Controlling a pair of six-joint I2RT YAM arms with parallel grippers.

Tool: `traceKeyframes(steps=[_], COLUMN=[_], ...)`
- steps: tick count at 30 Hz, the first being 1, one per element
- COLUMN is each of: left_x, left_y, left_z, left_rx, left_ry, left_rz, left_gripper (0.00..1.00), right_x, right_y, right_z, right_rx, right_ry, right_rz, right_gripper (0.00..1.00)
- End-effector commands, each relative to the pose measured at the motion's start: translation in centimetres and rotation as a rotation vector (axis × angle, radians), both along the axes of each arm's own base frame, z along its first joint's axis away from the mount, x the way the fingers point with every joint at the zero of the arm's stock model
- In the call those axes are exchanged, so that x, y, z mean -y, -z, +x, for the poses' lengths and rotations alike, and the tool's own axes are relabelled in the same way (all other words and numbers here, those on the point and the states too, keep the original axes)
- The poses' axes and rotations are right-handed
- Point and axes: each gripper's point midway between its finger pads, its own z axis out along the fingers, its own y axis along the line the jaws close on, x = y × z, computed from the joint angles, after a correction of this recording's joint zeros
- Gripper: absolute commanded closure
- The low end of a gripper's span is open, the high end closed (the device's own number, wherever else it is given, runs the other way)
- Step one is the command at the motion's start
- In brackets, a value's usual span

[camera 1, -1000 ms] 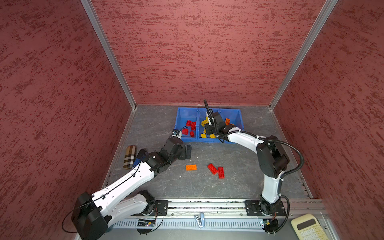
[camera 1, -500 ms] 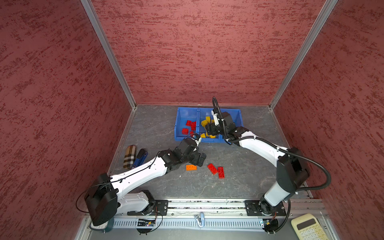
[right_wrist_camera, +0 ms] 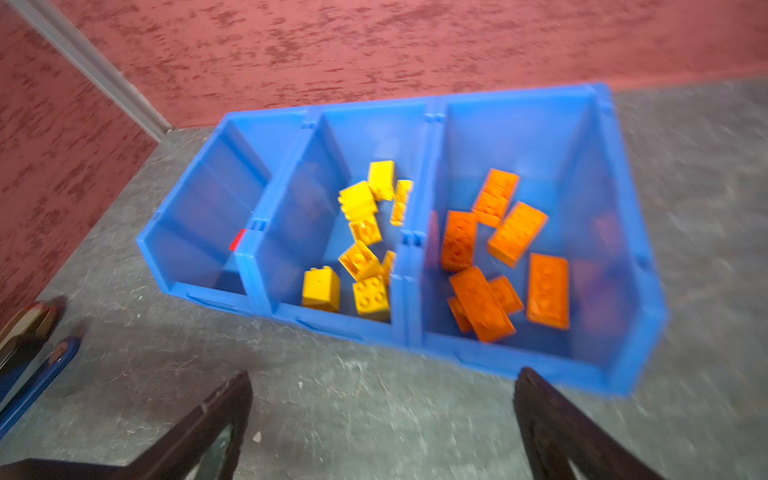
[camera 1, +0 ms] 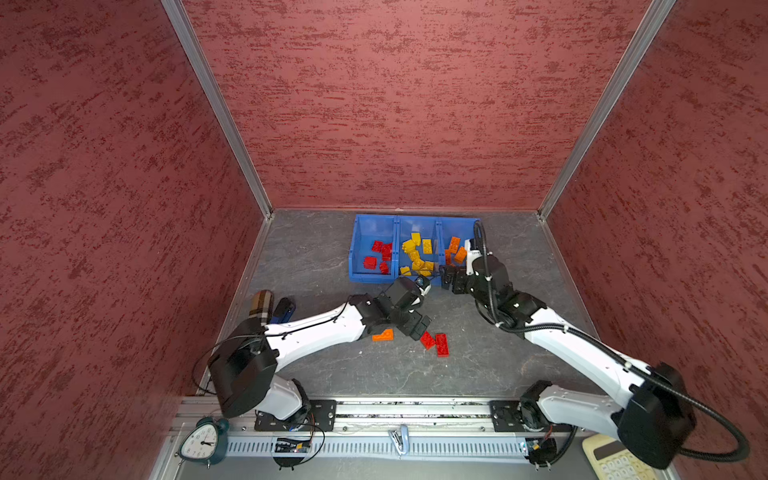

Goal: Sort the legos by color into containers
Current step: 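Carry the yellow brick into the yellow compartment and release it with the right gripper, then lower the left gripper onto a red brick on the table and grasp it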

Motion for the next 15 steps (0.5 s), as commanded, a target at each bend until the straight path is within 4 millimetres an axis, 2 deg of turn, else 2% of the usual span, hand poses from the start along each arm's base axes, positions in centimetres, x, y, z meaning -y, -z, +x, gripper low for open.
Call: traceKeyframes(steps=[1, 8, 12, 15], left_x=[-0.4, 1.2, 2.2, 2.8], left_y=[2.3, 5.2, 6.9, 7.7], left_z=[-1.8, -4.2, -4.7, -4.2], left_rx=[-0.034, -0.099, -0.126, -0.109], left_ry=[0.105, 0.214, 0.223, 0.190], left_rz=[0.156, 0.210, 0.194, 0.195], left_gripper=[0.01, 0.01, 0.00, 0.00], right_x=[2.2, 3.6, 3.5, 3.8], right_y=[-0.4, -0.2, -1.0, -1.6], right_z=[-0.3, -0.5, 0.0, 0.1], right_rx=[0.052, 0.044, 0.061, 0.079], right_ry=[0.134, 0.206, 0.216, 0.232], right_rz=[0.102, 0.100, 0.117, 0.131], right_gripper=[0.01, 0.01, 0.01, 0.01])
